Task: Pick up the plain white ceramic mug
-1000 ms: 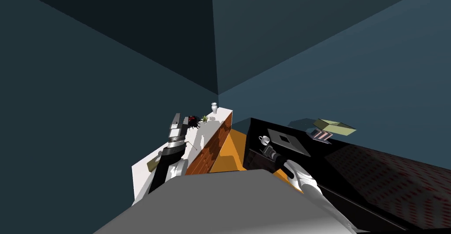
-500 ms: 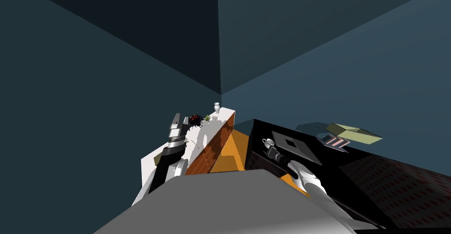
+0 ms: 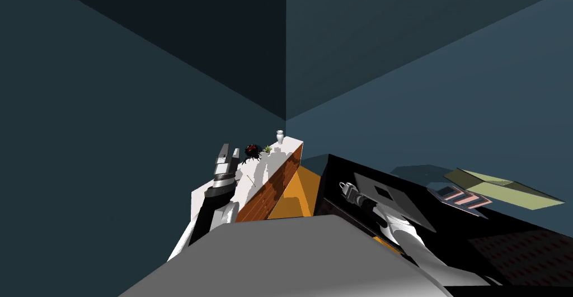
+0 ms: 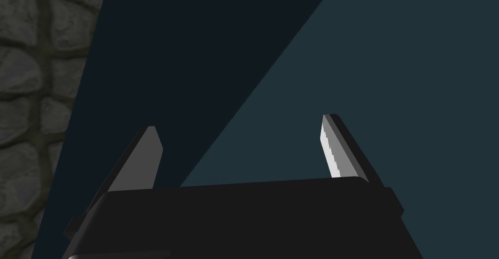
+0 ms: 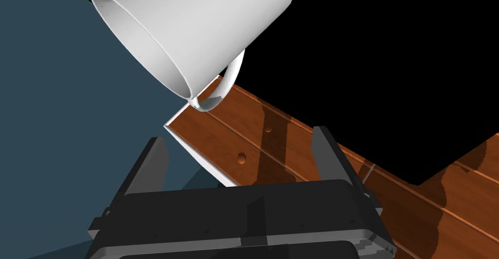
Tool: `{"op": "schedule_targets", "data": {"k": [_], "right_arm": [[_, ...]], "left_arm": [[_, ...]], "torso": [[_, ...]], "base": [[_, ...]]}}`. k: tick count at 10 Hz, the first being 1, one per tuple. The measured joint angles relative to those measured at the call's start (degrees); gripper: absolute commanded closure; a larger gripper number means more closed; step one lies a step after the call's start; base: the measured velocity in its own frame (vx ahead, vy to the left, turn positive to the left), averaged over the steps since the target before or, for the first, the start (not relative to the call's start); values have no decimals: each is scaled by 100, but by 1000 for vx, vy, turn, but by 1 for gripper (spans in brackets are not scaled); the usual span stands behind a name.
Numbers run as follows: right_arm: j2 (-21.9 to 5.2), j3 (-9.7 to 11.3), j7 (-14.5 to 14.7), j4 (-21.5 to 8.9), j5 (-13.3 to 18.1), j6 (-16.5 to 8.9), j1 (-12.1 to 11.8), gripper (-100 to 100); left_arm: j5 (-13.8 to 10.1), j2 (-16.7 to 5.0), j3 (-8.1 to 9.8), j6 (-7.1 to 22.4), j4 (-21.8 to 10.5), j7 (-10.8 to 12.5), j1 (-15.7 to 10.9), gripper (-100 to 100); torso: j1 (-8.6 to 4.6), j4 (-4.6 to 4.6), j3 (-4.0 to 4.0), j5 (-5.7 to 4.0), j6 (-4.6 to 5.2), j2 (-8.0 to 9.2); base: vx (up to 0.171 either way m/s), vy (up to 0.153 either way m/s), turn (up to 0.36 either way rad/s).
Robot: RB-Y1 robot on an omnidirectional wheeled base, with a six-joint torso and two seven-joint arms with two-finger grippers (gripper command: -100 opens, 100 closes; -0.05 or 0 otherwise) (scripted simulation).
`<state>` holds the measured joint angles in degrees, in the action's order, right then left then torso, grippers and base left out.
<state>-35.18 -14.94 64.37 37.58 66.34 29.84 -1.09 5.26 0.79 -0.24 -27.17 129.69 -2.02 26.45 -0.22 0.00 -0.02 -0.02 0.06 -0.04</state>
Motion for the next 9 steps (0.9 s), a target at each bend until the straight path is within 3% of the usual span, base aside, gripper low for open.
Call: {"op": "schedule_targets", "data": {"k": [2, 3, 4, 9], "right_arm": [[-84, -114, 92, -196, 84, 27, 104, -100], [-91, -121, 102, -206, 89, 29, 112, 0], [-90, -120, 102, -205, 89, 28, 112, -100], [-20, 208, -655, 412, 787, -400, -224, -100]], "left_arm": [[0, 0, 0, 0, 0, 0, 0, 0], [0, 0, 0, 0, 0, 0, 0, 0], [0, 0, 0, 0, 0, 0, 0, 0], [0, 0, 0, 0, 0, 0, 0, 0]], "torso": [[-7, 0, -1, -1, 1, -2], [4, 0, 1, -1, 4, 4], [14, 1, 4, 2, 3, 8], [3, 2, 5, 0, 3, 10]], "base": [[23, -53, 76], [3, -7, -3], [16, -46, 34], [4, -39, 14]]}}
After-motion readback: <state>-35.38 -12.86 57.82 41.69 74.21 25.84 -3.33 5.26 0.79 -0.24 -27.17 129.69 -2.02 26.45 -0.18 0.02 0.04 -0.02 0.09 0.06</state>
